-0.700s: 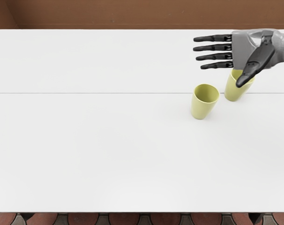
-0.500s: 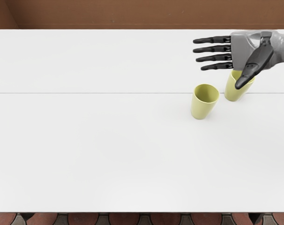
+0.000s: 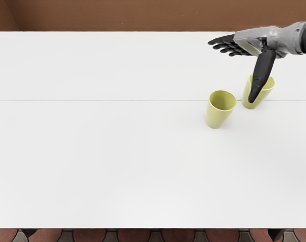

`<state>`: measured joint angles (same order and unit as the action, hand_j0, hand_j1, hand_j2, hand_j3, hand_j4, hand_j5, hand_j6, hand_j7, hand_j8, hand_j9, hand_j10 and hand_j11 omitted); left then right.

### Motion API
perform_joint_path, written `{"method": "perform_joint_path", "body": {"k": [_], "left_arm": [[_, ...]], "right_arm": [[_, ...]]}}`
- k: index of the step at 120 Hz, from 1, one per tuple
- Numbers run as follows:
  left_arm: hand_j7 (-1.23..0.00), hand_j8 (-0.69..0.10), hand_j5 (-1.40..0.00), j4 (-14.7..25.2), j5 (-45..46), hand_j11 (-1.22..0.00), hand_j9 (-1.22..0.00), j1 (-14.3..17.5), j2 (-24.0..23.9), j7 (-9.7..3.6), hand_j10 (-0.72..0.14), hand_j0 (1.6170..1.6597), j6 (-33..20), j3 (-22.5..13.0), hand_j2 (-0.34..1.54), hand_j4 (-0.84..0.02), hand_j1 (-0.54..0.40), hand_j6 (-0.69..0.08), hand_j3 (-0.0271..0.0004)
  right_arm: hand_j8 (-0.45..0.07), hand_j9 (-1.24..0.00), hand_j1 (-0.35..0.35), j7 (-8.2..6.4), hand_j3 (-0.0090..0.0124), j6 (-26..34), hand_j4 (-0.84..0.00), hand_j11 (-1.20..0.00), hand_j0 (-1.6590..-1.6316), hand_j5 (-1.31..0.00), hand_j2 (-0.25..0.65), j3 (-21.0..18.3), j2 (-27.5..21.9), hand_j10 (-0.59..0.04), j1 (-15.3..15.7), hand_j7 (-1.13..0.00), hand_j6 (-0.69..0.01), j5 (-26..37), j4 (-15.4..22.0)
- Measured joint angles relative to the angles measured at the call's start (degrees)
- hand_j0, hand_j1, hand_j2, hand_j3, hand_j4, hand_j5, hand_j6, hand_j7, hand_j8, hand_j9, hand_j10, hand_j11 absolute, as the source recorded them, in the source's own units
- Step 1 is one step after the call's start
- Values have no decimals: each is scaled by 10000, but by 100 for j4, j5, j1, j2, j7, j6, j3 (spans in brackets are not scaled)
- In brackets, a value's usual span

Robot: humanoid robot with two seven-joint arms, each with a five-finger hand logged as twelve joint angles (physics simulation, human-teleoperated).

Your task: Pick up cup and place in cup with right hand

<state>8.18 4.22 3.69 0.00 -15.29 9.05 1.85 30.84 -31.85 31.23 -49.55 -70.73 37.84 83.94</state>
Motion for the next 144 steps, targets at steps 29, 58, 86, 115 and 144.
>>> {"method": "perform_joint_path", "body": {"k": [29,58,86,115,144], "left_arm": [[0,-3,-1,1,0,0,0,0,0,0,-2,16581,0,0,0,-3,3491,-3,0],[0,-3,-1,2,0,0,0,0,0,0,-2,16581,1,0,0,-3,3491,-3,0],[0,-3,-1,2,0,0,0,0,0,0,-2,16581,1,0,0,-3,3491,-3,0],[0,-3,-1,1,0,0,0,0,0,0,-2,16581,2,0,0,-3,3491,-3,0],[0,-3,0,0,0,0,0,0,0,0,-2,16581,1,0,0,-3,3491,-3,0]], "right_arm": [[-37,-3,-3491,-22,0,718,-35,-2,-16581,-5,5,-501,65,-26,149,0,-48,1033,375],[-115,-97,-3410,-18,0,1251,-111,-96,-16581,-99,-6,-764,454,-102,423,-93,-128,1787,425],[-465,-549,-2998,13,0,1635,-460,-548,-16581,-551,-72,-1043,701,-451,498,-545,-478,2205,438],[-977,-1213,-2389,173,0,1876,-972,-1212,-16581,-1215,-170,-1230,805,-962,549,-1209,-991,2272,444],[-1374,-1727,-1915,249,0,2044,-1368,-1726,-16581,-1729,-246,-1297,935,-1358,617,-1723,-1387,2455,463]]}}
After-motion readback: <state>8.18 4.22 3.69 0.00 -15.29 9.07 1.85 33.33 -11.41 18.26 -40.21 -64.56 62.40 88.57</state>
